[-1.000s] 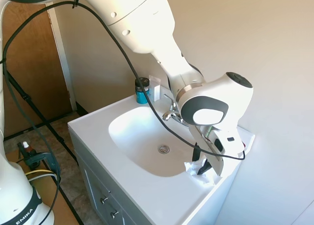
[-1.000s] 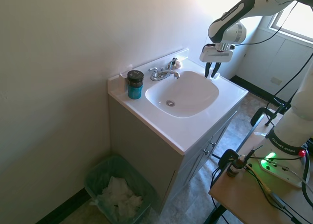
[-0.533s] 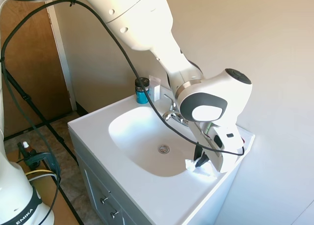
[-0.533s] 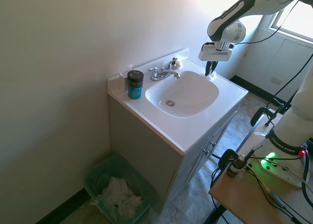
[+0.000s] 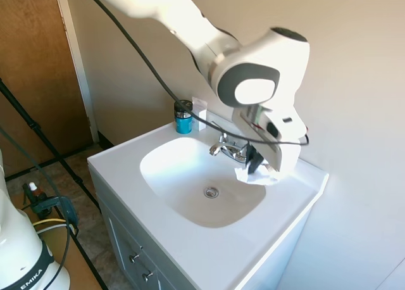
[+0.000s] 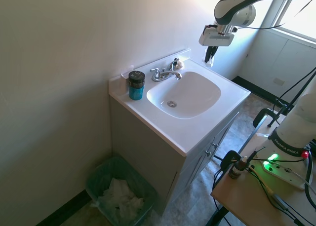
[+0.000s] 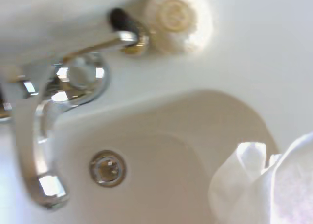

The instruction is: Throw the tissue in the trash bin

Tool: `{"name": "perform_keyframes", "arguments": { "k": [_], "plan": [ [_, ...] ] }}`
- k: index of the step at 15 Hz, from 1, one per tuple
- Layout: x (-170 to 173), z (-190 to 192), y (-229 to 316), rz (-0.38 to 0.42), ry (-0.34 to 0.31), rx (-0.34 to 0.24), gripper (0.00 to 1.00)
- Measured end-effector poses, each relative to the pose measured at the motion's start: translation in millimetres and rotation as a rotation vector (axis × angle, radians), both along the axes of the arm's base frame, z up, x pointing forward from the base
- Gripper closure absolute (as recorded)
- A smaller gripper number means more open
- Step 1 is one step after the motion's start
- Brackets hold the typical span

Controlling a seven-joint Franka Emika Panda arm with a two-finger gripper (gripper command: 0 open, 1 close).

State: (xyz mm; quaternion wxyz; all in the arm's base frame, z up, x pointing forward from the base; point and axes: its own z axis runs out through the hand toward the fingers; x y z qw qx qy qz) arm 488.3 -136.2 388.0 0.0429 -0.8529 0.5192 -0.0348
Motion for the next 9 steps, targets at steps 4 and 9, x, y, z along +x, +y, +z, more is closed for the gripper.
{"name": "perform_keyframes", "arguments": {
  "k": [4,9],
  "plan": [
    [-5,47,131,0.109,-0.03,-0.057,1.0],
    [-24,57,304,0.257,-0.075,-0.117,1.0]
  ]
}}
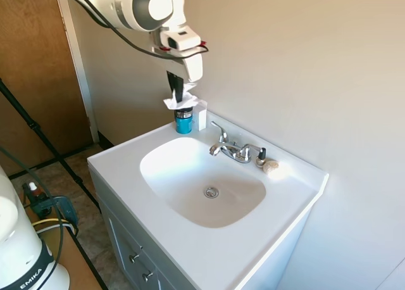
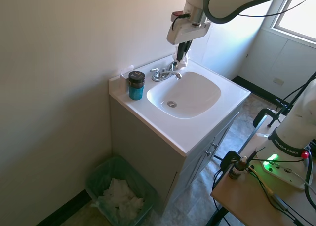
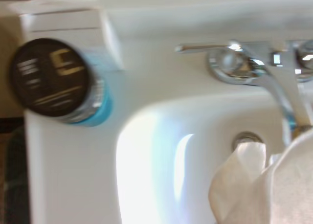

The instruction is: Throw the tissue in the trash bin

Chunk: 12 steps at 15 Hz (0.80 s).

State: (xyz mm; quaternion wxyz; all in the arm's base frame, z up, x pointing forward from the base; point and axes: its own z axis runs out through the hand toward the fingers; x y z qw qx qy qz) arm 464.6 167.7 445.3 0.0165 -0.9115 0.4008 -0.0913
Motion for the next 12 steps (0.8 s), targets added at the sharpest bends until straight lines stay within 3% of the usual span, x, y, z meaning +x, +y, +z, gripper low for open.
{"name": "perform_keyframes", "arguments": {
  "k": [4,12],
  "plan": [
    [-2,-24,108,0.084,0.001,-0.053,1.0],
    [21,-108,212,0.194,0.152,-0.109,1.0]
  ]
}}
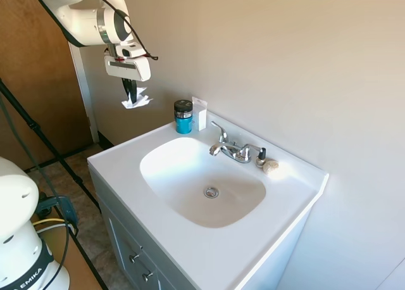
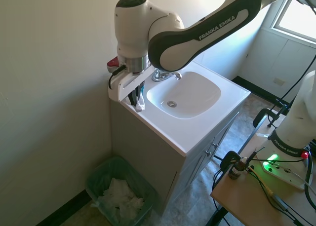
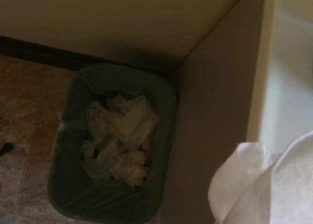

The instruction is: Throw the tissue in the trash bin

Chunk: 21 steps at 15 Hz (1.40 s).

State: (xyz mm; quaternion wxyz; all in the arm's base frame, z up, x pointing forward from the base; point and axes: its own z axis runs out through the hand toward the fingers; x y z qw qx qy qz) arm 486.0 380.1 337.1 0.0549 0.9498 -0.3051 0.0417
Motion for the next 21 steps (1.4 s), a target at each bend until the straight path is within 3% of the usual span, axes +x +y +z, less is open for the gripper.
{"name": "perform_keyframes", "arguments": {
  "k": [6,7,21],
  "plan": [
    [4,-43,22,0.017,0.054,-0.015,1.0],
    [4,-49,27,0.021,0.06,-0.017,0.0],
    [12,-60,42,0.023,0.07,-0.04,0.0]
  ]
}}
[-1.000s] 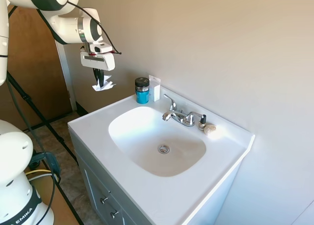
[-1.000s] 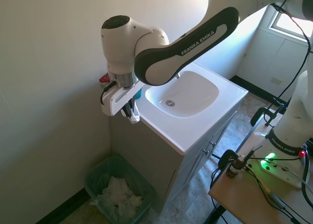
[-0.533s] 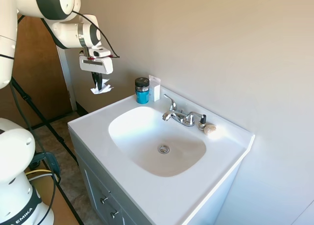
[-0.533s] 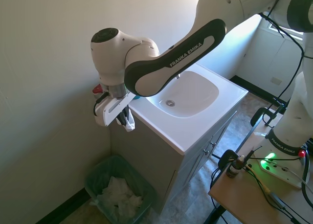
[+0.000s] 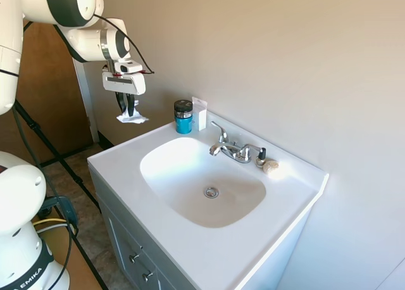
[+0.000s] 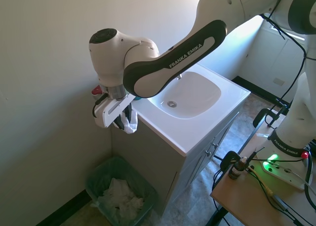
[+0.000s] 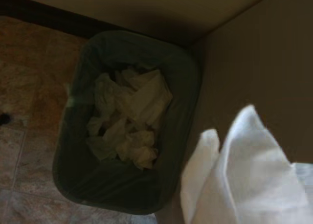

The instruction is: Throw the tissue in the trash bin

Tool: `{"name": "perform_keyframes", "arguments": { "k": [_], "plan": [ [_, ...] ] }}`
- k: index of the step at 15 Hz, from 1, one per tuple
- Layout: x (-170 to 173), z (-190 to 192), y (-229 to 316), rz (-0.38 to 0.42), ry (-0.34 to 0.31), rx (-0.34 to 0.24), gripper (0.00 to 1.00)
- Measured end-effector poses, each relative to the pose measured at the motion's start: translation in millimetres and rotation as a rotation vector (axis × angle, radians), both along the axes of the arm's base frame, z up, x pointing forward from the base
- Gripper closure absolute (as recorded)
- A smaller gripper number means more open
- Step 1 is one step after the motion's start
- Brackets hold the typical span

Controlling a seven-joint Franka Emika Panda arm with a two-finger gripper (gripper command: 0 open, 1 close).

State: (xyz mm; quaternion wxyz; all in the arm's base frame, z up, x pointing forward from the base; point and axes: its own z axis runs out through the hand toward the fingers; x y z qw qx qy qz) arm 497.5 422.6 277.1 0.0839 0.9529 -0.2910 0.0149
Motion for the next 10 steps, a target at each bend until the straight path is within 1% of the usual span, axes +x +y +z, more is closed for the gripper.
{"name": "perform_keyframes", "arguments": {
  "k": [6,8,10],
  "plan": [
    [8,14,1,-0.012,-0.009,0.002,0.0],
    [14,27,-1,-0.019,-0.029,0.008,0.0],
    [18,50,-8,-0.025,-0.061,0.004,0.0]
  ]
}}
